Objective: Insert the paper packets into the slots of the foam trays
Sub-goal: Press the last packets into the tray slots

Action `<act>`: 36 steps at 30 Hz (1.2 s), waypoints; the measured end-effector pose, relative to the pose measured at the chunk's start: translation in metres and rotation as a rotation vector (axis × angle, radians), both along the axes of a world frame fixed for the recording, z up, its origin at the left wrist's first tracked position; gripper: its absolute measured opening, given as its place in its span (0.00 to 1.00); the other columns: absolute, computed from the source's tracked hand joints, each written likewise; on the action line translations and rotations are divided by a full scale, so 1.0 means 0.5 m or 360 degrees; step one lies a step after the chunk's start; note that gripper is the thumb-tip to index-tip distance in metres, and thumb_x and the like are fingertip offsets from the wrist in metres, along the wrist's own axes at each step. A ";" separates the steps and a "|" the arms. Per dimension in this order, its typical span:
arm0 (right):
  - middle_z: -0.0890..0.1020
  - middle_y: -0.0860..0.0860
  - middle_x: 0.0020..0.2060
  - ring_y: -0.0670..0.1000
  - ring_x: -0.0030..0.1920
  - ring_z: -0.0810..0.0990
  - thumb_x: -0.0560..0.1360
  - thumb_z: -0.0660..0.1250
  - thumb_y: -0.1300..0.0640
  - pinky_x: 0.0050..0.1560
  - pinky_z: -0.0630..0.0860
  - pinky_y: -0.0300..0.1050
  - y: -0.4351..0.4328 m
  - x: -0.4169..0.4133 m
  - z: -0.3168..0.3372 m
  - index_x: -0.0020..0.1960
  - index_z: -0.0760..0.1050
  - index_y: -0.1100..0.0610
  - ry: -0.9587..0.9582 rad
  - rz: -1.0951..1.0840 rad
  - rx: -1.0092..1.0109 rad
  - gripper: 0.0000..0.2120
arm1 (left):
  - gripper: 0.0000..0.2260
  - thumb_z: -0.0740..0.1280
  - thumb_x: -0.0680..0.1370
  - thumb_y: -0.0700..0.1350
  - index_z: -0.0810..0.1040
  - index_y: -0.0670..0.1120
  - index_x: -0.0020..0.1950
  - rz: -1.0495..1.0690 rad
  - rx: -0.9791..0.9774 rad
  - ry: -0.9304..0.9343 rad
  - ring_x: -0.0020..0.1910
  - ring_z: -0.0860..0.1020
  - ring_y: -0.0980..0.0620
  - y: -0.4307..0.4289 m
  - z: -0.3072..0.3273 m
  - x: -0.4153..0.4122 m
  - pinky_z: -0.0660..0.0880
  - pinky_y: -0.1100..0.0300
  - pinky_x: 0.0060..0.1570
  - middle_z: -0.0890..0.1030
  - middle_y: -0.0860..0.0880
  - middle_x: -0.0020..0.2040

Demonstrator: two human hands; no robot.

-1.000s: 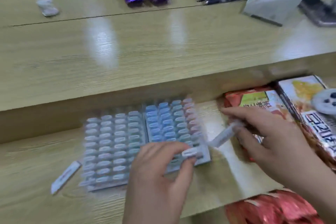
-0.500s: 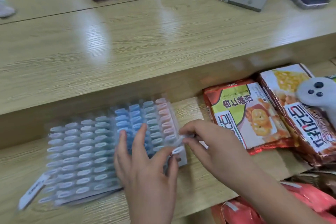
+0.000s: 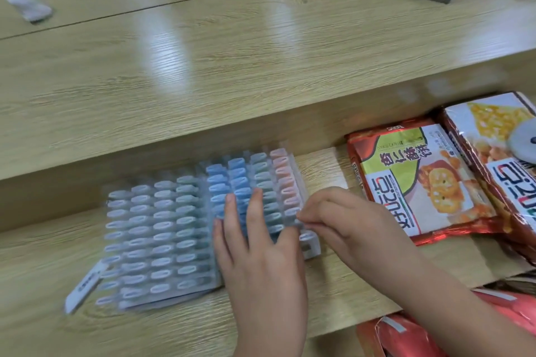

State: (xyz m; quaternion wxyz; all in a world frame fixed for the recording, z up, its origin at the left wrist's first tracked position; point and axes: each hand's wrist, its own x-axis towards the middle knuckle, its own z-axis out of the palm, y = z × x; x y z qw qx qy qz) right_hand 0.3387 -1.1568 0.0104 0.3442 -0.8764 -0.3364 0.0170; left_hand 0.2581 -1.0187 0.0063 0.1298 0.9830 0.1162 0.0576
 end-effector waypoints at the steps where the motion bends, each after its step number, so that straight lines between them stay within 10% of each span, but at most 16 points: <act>1: 0.80 0.46 0.49 0.47 0.45 0.81 0.76 0.68 0.59 0.39 0.79 0.45 0.004 -0.002 0.001 0.54 0.82 0.53 0.0005 0.0029 -0.0013 0.08 | 0.06 0.67 0.73 0.48 0.84 0.51 0.43 -0.0008 0.0005 -0.0007 0.73 0.64 0.31 0.001 -0.001 -0.001 0.64 0.34 0.68 0.73 0.40 0.71; 6: 0.80 0.49 0.51 0.48 0.47 0.81 0.72 0.55 0.61 0.42 0.77 0.42 0.004 -0.021 0.008 0.56 0.84 0.51 -0.0094 -0.0030 -0.0045 0.22 | 0.10 0.79 0.69 0.49 0.84 0.52 0.48 -0.0042 0.0003 -0.0016 0.73 0.66 0.33 0.014 0.014 -0.007 0.69 0.37 0.66 0.74 0.41 0.71; 12: 0.78 0.48 0.51 0.53 0.52 0.78 0.74 0.60 0.62 0.55 0.72 0.44 0.099 -0.069 0.041 0.56 0.82 0.53 -0.0282 -0.0319 0.0150 0.16 | 0.12 0.68 0.76 0.57 0.82 0.51 0.53 -0.0130 -0.0275 -0.0538 0.77 0.61 0.40 0.144 0.051 -0.087 0.66 0.42 0.70 0.71 0.43 0.73; 18: 0.82 0.46 0.52 0.52 0.51 0.79 0.75 0.68 0.61 0.54 0.74 0.44 0.385 -0.156 0.080 0.55 0.82 0.53 -0.0291 0.0272 0.0166 0.11 | 0.12 0.65 0.75 0.49 0.84 0.44 0.51 0.0504 -0.0307 -0.0729 0.57 0.77 0.41 0.408 0.032 -0.229 0.66 0.62 0.64 0.79 0.42 0.59; 25: 0.81 0.45 0.39 0.50 0.43 0.80 0.70 0.63 0.58 0.40 0.73 0.44 0.673 -0.208 0.033 0.44 0.80 0.48 -0.0639 0.0755 -0.0952 0.09 | 0.10 0.70 0.74 0.43 0.84 0.44 0.54 0.0898 -0.0283 -0.0283 0.53 0.77 0.40 0.556 -0.050 -0.358 0.70 0.52 0.57 0.80 0.44 0.55; 30: 0.79 0.50 0.46 0.56 0.49 0.78 0.74 0.66 0.61 0.40 0.63 0.47 0.717 -0.198 -0.009 0.50 0.75 0.51 -0.0462 0.0726 -0.1139 0.08 | 0.20 0.59 0.73 0.52 0.84 0.43 0.54 0.0814 -0.0345 -0.0237 0.53 0.79 0.40 0.576 -0.056 -0.380 0.68 0.55 0.57 0.81 0.44 0.54; 36: 0.80 0.43 0.50 0.47 0.53 0.79 0.79 0.62 0.46 0.46 0.74 0.45 0.689 -0.179 0.021 0.56 0.76 0.41 0.0083 0.0706 -0.0606 0.08 | 0.13 0.65 0.73 0.49 0.83 0.48 0.53 0.0943 -0.0669 -0.0342 0.55 0.73 0.51 0.557 -0.049 -0.372 0.69 0.54 0.56 0.78 0.52 0.54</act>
